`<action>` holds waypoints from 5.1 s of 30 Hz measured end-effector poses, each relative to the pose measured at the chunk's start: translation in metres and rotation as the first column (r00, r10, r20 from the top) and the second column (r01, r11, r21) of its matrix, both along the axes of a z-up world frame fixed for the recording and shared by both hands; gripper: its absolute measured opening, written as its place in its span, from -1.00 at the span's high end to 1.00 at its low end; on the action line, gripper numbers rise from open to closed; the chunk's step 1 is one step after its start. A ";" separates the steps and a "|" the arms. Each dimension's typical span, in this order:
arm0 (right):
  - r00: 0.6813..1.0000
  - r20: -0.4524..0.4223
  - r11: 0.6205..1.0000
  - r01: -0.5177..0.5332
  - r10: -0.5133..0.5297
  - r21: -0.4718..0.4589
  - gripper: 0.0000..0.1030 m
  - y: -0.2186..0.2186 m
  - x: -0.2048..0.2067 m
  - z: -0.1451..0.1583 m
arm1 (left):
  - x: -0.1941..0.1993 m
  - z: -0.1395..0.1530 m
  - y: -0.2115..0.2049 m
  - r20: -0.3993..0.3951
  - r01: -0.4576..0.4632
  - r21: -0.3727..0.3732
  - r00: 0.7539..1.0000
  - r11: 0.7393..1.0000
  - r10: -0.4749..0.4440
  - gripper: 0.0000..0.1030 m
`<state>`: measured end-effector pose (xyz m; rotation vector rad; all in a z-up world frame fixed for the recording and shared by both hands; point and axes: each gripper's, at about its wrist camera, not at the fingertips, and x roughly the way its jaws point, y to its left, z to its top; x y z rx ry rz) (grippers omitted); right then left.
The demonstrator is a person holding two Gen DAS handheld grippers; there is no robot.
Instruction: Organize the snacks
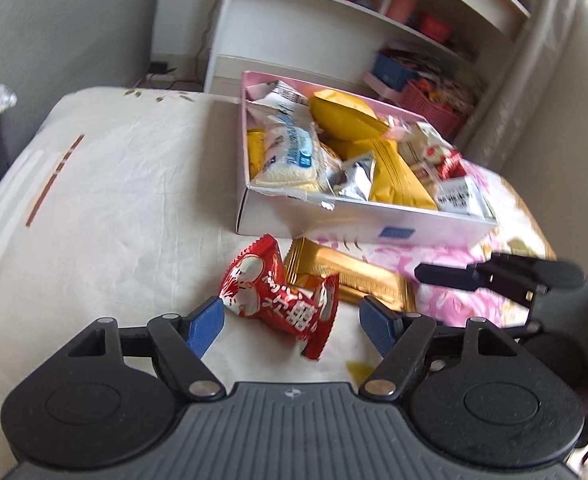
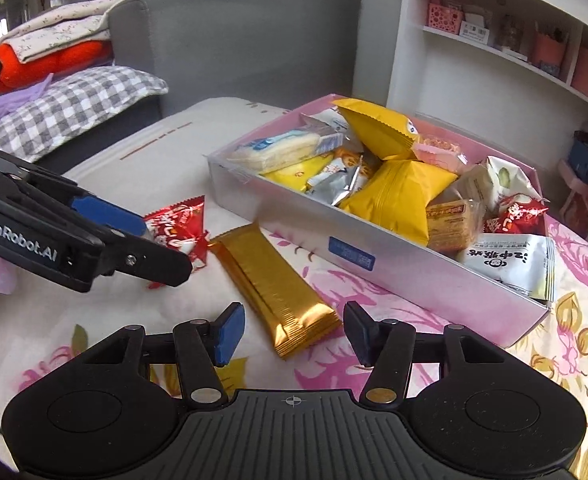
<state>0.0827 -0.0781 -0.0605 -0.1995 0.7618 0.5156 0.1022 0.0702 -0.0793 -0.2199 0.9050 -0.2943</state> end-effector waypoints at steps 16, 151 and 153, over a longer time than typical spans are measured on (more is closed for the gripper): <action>0.994 -0.069 0.996 -0.086 0.087 0.014 0.38 -0.002 -0.017 0.012 | 0.003 0.002 0.003 -0.016 0.040 0.142 0.999 0.989 -0.038 0.34; 0.893 -0.050 0.848 0.441 -0.447 0.295 -0.30 -0.106 0.039 0.062 | 0.045 0.039 -0.092 0.190 -0.017 0.205 0.981 0.979 -0.023 -0.43; 0.885 -0.063 0.840 0.459 -0.462 0.290 -0.39 -0.109 0.034 0.065 | 0.038 0.042 -0.089 0.183 -0.019 0.202 0.983 0.979 -0.018 -0.50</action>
